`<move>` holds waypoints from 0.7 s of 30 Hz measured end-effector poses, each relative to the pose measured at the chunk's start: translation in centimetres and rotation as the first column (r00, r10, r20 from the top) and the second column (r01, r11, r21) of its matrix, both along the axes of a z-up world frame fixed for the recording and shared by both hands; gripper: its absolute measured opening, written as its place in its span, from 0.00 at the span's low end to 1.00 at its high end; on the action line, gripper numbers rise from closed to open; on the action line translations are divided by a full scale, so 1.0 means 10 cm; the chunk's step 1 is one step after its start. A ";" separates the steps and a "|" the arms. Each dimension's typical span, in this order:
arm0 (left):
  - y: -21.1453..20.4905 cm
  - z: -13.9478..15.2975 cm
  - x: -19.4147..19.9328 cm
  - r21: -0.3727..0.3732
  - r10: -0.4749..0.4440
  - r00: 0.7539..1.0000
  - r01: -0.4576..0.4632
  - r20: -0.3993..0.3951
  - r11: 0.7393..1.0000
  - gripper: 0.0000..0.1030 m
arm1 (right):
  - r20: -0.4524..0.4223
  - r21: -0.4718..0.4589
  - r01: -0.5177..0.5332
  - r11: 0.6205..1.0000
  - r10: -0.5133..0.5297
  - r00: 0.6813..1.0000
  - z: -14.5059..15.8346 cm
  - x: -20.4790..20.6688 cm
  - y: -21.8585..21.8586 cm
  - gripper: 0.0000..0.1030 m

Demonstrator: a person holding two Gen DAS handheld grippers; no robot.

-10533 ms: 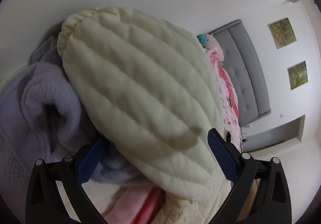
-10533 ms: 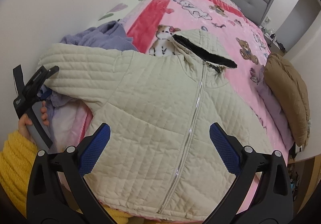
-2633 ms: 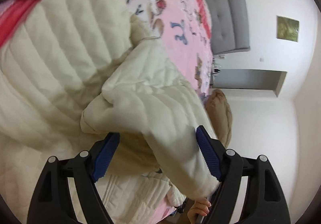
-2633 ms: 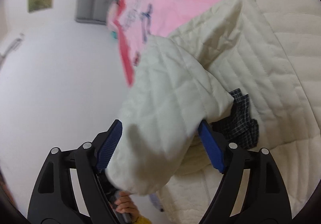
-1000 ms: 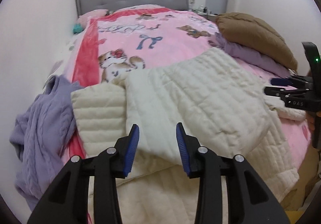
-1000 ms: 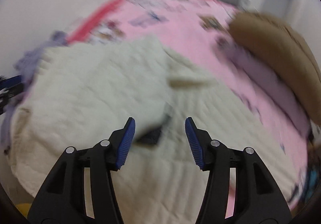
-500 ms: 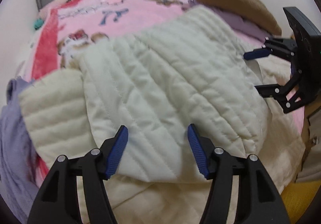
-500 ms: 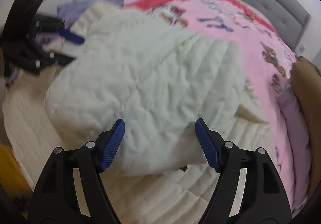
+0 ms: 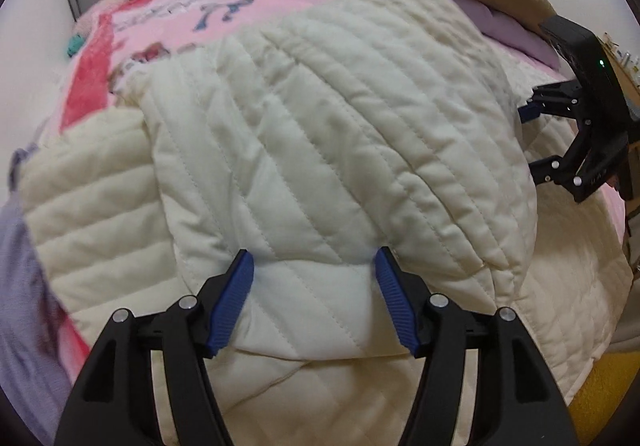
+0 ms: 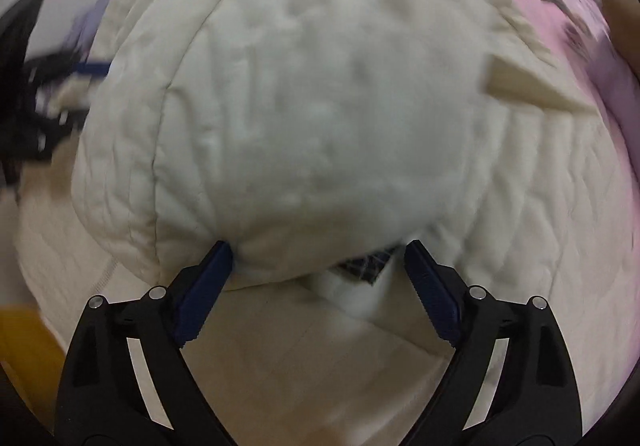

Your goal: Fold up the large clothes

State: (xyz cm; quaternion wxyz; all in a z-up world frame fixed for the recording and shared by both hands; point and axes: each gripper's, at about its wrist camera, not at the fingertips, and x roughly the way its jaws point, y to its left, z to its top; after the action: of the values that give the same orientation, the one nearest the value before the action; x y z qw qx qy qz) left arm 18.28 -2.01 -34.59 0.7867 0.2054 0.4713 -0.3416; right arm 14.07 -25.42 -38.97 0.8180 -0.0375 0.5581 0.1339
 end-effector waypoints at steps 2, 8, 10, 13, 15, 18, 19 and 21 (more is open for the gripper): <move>0.05 0.17 -0.03 -0.014 -0.002 1.000 0.002 0.005 1.000 0.61 | 0.051 -0.014 0.008 1.000 -0.008 0.999 0.20 -0.07 -0.02 0.75; 0.38 0.77 0.28 -0.142 0.057 0.998 -0.054 0.016 0.988 0.70 | 0.185 0.084 0.097 0.992 -0.111 0.976 0.87 0.09 -0.33 0.78; 0.41 0.84 0.58 -0.183 0.095 0.995 -0.096 -0.013 0.978 0.71 | 0.201 0.095 0.115 0.989 -0.132 0.971 0.94 0.35 -0.42 0.81; 0.30 0.73 0.99 -0.176 0.114 0.992 -0.123 -0.060 0.977 0.71 | 0.158 0.129 0.095 0.987 -0.115 0.981 0.84 0.82 -0.46 0.81; 0.21 0.57 1.28 -0.164 0.144 0.980 -0.165 -0.136 0.973 0.71 | 0.119 0.128 0.101 0.987 -0.116 0.986 0.72 1.10 -0.43 0.79; 0.15 0.31 1.51 -0.157 0.162 0.943 -0.214 -0.291 0.964 0.70 | 0.019 0.249 0.098 0.964 -0.106 0.994 0.51 1.37 -0.46 0.70; 0.15 0.25 1.53 -0.165 0.174 0.935 -0.233 -0.308 0.958 0.58 | 0.010 0.282 0.104 0.954 -0.112 0.994 0.49 1.37 -0.48 0.54; 0.13 0.18 1.53 -0.167 0.202 0.929 -0.263 -0.311 0.950 0.33 | 0.037 0.304 0.109 0.946 -0.126 0.991 0.51 1.33 -0.50 0.39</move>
State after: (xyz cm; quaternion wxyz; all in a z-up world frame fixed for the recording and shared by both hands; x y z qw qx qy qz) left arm 33.55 -0.70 -32.74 0.7610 0.0130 0.5648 -0.3189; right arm 27.38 -30.42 -33.89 0.8358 0.1173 0.5094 0.1677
